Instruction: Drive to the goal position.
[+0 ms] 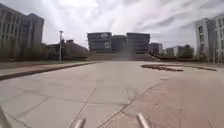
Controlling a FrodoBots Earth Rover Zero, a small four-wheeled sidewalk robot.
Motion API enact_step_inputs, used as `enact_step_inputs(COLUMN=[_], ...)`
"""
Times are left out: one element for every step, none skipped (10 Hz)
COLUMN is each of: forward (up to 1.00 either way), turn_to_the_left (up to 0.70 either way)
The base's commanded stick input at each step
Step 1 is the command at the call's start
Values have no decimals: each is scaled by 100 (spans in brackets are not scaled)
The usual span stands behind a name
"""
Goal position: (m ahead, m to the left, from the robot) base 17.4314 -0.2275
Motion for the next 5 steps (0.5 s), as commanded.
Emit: enact_step_inputs(forward=[100, 100, 100, 100, 100], turn_to_the_left=[0, 0, 0, 0, 0])
